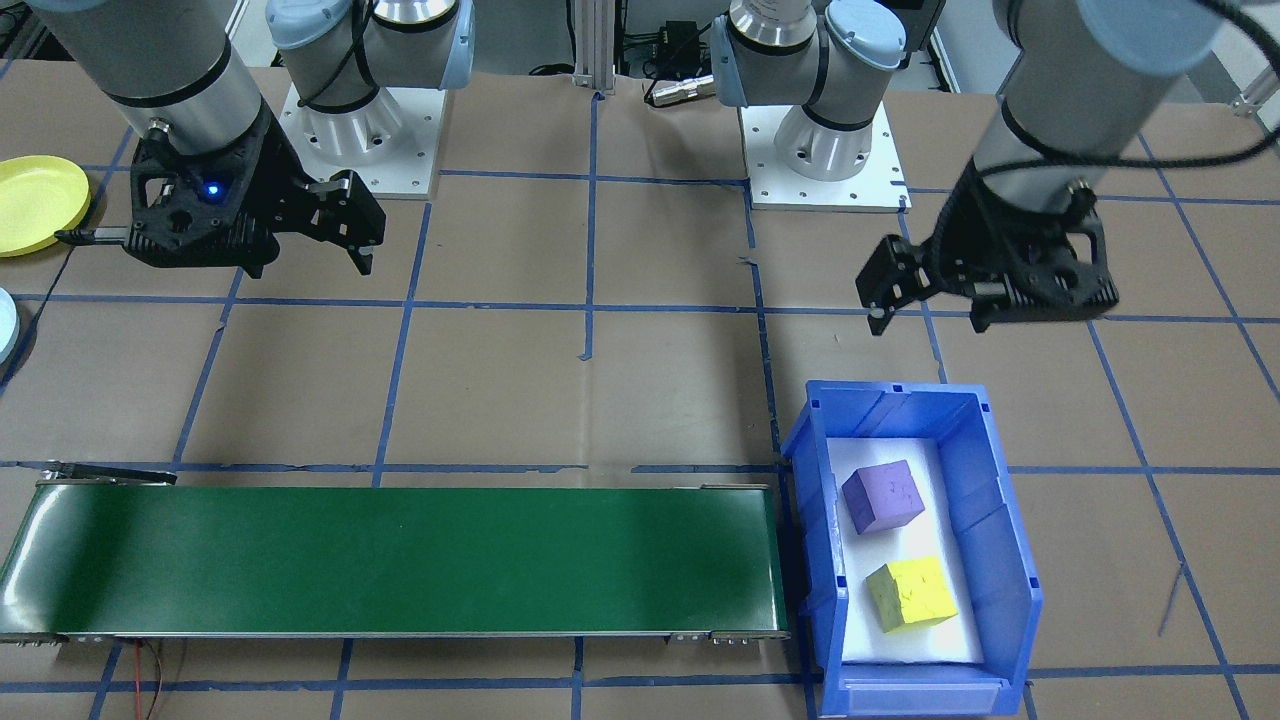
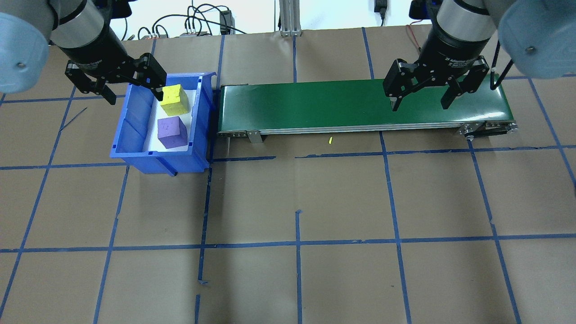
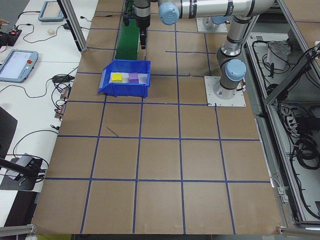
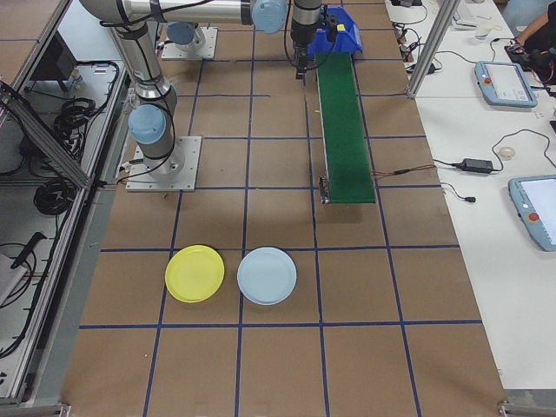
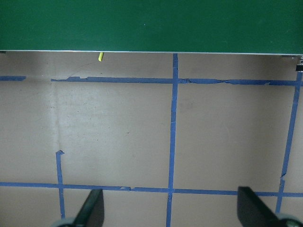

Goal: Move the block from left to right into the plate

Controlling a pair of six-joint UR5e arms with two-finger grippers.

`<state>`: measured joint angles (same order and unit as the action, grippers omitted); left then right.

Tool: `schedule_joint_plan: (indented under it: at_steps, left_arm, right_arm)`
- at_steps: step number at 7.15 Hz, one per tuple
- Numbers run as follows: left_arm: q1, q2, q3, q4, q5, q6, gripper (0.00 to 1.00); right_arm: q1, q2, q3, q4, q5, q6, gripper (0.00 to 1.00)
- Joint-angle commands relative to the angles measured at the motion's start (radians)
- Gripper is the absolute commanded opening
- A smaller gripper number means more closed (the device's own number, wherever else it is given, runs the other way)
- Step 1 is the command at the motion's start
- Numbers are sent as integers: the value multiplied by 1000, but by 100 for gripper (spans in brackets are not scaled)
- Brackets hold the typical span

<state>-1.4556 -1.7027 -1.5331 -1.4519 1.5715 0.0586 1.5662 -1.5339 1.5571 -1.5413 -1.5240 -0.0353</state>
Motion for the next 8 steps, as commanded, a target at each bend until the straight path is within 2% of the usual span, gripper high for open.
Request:
schedule_joint_plan:
  at_steps: [1, 2, 3, 6, 7, 8]
  left_arm:
    - [29, -182, 13, 170, -10, 26, 100]
    - [29, -246, 8, 233, -10, 42, 100]
    - [29, -279, 4, 235, -4, 64, 100]
    - [37, -339, -47, 313, 1, 50, 99]
    - [37, -342, -83, 315, 1, 37, 96]
    - [37, -342, -110, 317, 1, 37, 89]
  right_arm:
    - [0, 0, 0, 3, 2, 0, 100]
    - [0, 0, 0, 3, 2, 0, 100]
    - [0, 0, 0, 3, 1, 0, 100]
    - [2, 0, 0, 1, -1, -3, 100]
    - [3, 0, 0, 3, 1, -3, 100]
    - [5, 0, 0, 3, -1, -3, 100]
